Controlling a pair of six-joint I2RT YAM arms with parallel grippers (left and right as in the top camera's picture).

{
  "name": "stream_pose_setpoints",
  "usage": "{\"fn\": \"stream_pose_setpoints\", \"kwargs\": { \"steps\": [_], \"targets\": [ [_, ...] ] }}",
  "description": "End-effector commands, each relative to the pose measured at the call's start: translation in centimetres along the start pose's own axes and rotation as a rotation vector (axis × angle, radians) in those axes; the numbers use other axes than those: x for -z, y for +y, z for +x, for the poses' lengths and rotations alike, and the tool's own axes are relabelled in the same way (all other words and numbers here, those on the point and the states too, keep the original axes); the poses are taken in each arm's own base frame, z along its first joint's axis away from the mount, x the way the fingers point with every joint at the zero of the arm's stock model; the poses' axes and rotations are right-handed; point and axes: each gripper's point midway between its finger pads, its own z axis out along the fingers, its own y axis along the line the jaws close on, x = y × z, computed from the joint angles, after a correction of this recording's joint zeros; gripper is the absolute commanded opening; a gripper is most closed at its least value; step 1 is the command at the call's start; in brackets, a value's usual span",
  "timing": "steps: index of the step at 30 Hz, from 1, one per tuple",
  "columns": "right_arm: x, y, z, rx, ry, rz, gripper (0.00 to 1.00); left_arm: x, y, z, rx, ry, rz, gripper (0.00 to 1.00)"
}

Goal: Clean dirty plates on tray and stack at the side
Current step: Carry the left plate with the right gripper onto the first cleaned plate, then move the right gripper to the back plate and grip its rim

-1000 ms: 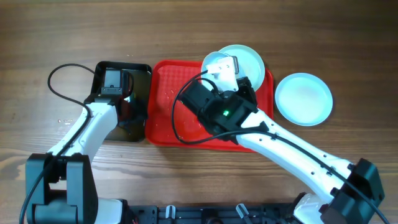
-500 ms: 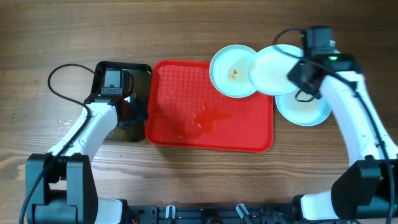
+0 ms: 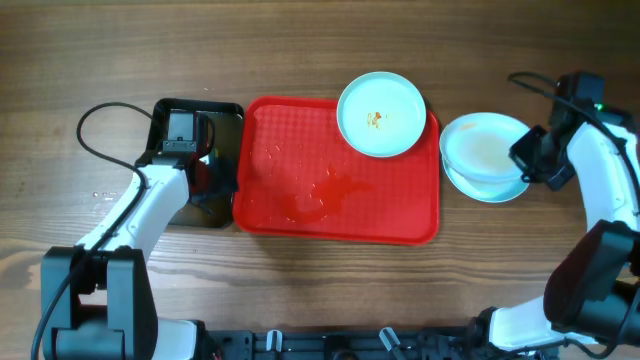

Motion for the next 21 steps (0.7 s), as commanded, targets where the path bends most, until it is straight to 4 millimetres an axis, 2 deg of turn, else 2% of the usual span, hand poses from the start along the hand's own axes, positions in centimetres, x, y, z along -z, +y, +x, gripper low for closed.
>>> {"fn": "stream_pose_setpoints", "kwargs": {
  "steps": [1, 2, 3, 4, 5, 8, 10, 13, 14, 17, 19, 21],
  "targets": [
    [-1.0, -0.1, 0.7, 0.005, 0.027, -0.001, 0.04, 0.5, -0.6, -0.5, 0.005, -0.017, 0.028, 0.83],
    [-1.0, -0.1, 0.7, 0.006, 0.028, 0.000, 0.05, 0.5, -0.6, -0.5, 0.004, -0.017, 0.028, 0.83],
    [-1.0, -0.1, 0.8, 0.007, 0.030, 0.001, 0.11, 0.5, -0.6, -0.5, 0.004, -0.017, 0.028, 0.83],
    [-1.0, -0.1, 0.9, 0.008, 0.034, -0.001, 0.24, 0.5, -0.6, -0.5, 0.004, -0.017, 0.028, 0.82],
    [-1.0, 0.0, 1.0, 0.017, 0.041, -0.009, 0.29, 0.5, -0.6, -0.5, 0.004, -0.017, 0.028, 0.83],
    [-0.8, 1.8, 1.8, 0.098, 0.089, -0.116, 0.27, 0.5, -0.6, -0.5, 0.004, -0.017, 0.028, 0.83],
    [-0.1, 4.8, 2.9, 0.195, 0.140, -0.295, 0.30, 0.5, -0.6, -0.5, 0.004, -0.017, 0.028, 0.83],
    [3.1, 10.7, 5.0, 0.357, 0.201, -0.672, 0.38, 0.5, -0.6, -0.5, 0.004, -0.017, 0.028, 0.83],
    [3.6, 11.5, 5.4, 0.384, 0.206, -0.708, 0.40, 0.5, -0.6, -0.5, 0.004, -0.017, 0.028, 0.83],
    [4.2, 14.4, 7.6, 0.503, 0.189, -0.739, 0.56, 0.5, -0.6, -0.5, 0.004, -0.017, 0.028, 0.83],
    [3.8, 15.6, 8.4, 0.545, 0.156, -0.692, 0.57, 0.5, -0.6, -0.5, 0.004, -0.017, 0.028, 0.83],
    [2.5, 15.5, 8.6, 0.492, 0.120, -0.556, 0.57, 0.5, -0.6, -0.5, 0.004, -0.017, 0.028, 0.83]
  ]
}}
